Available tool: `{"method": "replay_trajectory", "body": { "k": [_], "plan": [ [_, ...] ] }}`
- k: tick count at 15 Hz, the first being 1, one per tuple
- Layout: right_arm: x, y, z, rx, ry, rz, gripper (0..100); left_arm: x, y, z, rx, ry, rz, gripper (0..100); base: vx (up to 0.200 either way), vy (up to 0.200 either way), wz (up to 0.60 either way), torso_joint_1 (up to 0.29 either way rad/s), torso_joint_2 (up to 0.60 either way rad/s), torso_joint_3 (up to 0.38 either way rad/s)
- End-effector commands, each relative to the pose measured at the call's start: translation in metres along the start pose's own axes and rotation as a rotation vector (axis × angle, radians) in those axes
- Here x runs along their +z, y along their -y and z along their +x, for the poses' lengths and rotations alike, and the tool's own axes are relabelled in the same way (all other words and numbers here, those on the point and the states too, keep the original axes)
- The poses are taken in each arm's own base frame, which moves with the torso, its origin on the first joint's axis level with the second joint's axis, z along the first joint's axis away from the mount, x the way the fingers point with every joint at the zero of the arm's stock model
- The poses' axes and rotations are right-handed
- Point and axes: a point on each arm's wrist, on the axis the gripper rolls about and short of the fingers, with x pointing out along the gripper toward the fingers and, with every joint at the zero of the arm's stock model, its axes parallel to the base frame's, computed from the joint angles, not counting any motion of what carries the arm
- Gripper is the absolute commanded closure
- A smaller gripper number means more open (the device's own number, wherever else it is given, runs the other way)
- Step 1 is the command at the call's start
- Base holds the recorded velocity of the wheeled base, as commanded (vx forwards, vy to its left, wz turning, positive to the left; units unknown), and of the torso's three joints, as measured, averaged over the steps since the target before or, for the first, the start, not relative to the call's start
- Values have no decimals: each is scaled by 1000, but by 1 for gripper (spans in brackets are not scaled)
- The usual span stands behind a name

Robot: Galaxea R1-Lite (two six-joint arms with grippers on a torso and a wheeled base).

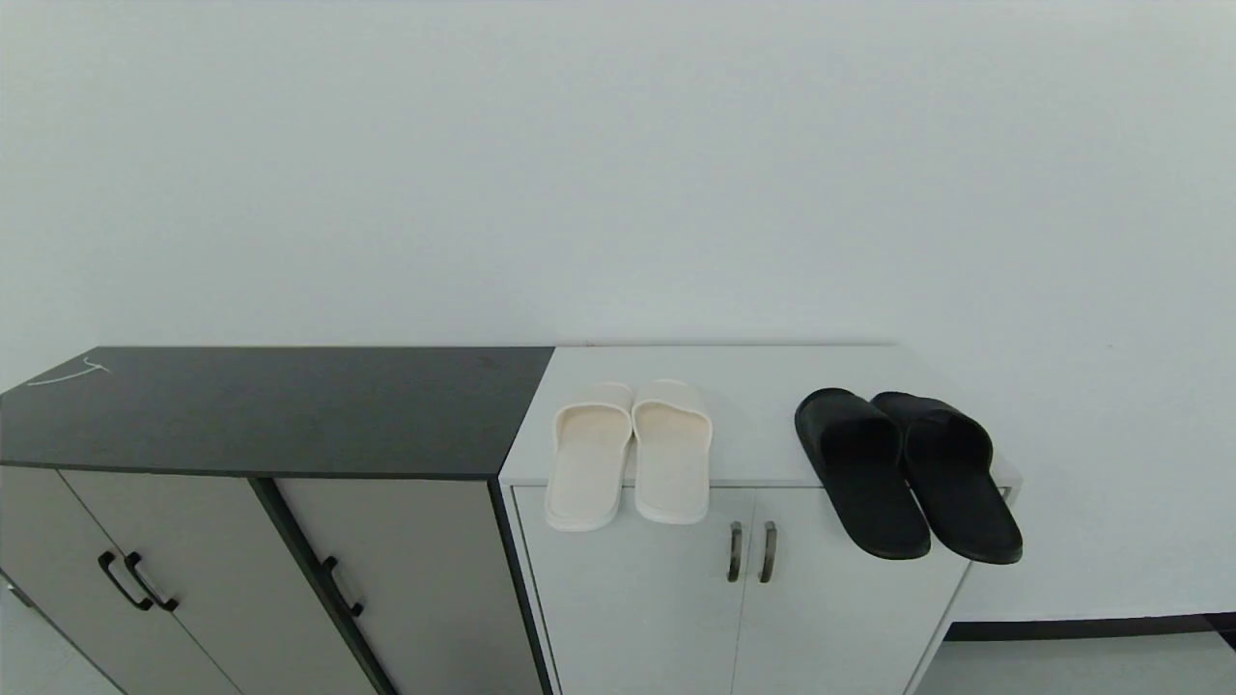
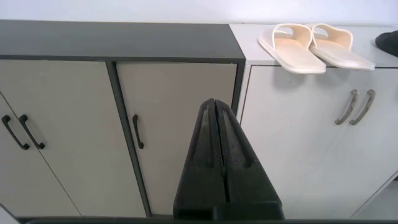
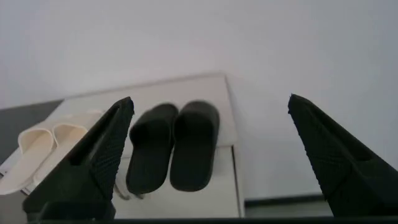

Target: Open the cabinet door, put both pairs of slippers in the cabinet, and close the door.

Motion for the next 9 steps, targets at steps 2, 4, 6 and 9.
{"method": "replay_trajectory", "body": {
  "k": [2,4,6,9],
  "plan": [
    [-53,-64,56,45,-262,12,0,0,0,0,1,0,0,100,0,0,0,0,0,0],
    [-54,-89,73,81,-267,8,0,0,0,0,1,0,0,100,0,0,0,0,0,0],
    [-62,-102,91,67,-301,-18,0,0,0,0,1,0,0,100,0,0,0,0,0,0],
    [-82,-117,118,22,-316,-40,0,0,0,0,1,0,0,100,0,0,0,0,0,0]
  ]
}}
